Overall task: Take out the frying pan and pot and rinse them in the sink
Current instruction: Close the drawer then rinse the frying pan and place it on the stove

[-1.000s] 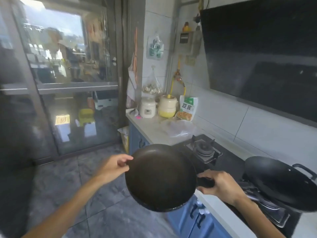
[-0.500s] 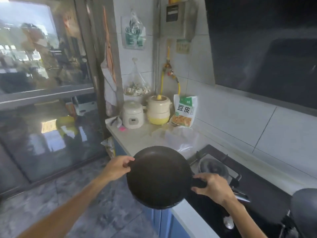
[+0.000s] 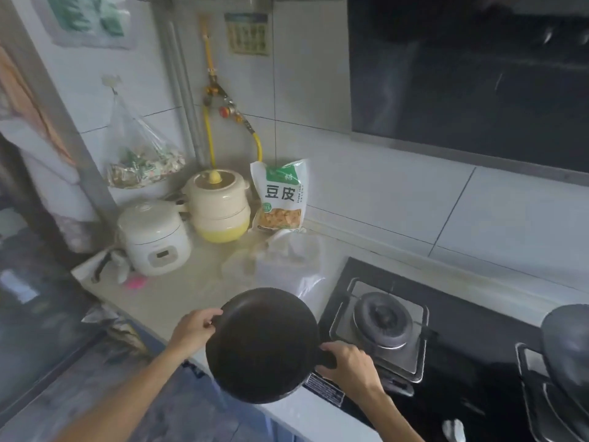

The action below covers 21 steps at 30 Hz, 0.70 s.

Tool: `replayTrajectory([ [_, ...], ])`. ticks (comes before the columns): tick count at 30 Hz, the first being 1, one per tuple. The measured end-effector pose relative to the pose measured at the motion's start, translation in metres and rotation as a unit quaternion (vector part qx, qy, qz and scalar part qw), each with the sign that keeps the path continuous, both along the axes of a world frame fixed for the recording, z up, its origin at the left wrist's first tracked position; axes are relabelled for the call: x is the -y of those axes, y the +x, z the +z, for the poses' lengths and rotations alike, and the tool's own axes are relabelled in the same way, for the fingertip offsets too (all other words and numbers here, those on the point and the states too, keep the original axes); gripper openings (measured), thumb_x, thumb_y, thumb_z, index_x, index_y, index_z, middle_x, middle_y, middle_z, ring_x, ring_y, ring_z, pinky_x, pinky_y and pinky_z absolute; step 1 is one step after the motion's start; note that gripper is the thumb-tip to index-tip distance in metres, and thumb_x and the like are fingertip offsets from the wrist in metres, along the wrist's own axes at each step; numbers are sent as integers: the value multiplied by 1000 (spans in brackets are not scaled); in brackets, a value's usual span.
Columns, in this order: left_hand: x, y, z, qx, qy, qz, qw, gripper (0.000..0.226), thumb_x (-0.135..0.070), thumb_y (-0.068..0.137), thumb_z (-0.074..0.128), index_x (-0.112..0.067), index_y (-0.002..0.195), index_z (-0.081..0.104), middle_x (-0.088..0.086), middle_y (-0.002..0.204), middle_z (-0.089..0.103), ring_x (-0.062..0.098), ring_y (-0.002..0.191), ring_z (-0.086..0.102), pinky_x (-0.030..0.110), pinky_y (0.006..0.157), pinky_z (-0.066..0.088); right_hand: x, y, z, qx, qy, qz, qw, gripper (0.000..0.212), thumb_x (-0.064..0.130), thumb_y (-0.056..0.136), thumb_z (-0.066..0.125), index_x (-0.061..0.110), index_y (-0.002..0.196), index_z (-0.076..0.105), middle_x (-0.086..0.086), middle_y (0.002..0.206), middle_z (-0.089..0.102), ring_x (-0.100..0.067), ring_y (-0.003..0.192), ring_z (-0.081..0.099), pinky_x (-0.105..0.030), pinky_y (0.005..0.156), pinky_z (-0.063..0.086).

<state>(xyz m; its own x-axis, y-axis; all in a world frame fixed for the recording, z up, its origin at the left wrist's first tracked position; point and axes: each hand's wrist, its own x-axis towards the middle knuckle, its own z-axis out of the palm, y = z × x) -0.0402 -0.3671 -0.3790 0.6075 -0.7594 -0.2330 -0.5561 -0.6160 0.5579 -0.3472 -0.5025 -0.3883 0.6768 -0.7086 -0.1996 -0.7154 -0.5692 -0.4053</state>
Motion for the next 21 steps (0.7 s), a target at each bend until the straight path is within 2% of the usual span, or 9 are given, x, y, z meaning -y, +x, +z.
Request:
replayTrajectory([
  [5, 25, 53, -30, -31, 22, -57, 998, 40, -5, 86, 55, -22, 122, 61, 1, 120, 67, 17, 113, 60, 30, 94, 48, -11, 43, -26, -33, 21, -67, 997, 40, 47, 86, 57, 37, 124, 54, 14, 125, 59, -14, 109, 61, -31, 88, 46],
  [11, 34, 82, -54, -36, 40, -105, 993, 38, -12, 90, 55, -22, 126, 59, -2, 119, 67, 15, 110, 62, 24, 90, 48, -26, 66, -51, -64, 23, -98, 993, 43, 50, 88, 52, 39, 130, 47, 18, 127, 54, -10, 110, 58, -27, 87, 44],
  [15, 33, 86, -75, -40, 40, -115, 992, 38, -12, 89, 57, -25, 125, 59, -3, 116, 69, 13, 108, 63, 18, 84, 47, -31, 72, -65, -82, 24, -110, 990, 48, 46, 90, 50, 36, 136, 41, 15, 133, 49, -12, 115, 55, -27, 93, 42],
  [19, 34, 91, -82, -27, 40, -111, 993, 43, -10, 86, 54, -31, 122, 60, -3, 108, 71, 13, 102, 65, 24, 81, 48, -32, 74, -69, -84, 31, -115, 989, 50, 43, 91, 49, 34, 139, 38, 13, 140, 44, -12, 121, 51, -26, 101, 37],
  [21, 35, 89, -78, -11, 70, -146, 987, 45, -11, 87, 48, -33, 125, 56, -3, 113, 68, 15, 104, 62, 25, 85, 47, -33, 76, -61, -85, 31, -112, 990, 54, 41, 91, 50, 35, 143, 32, 16, 146, 36, -11, 125, 47, -24, 105, 31],
])
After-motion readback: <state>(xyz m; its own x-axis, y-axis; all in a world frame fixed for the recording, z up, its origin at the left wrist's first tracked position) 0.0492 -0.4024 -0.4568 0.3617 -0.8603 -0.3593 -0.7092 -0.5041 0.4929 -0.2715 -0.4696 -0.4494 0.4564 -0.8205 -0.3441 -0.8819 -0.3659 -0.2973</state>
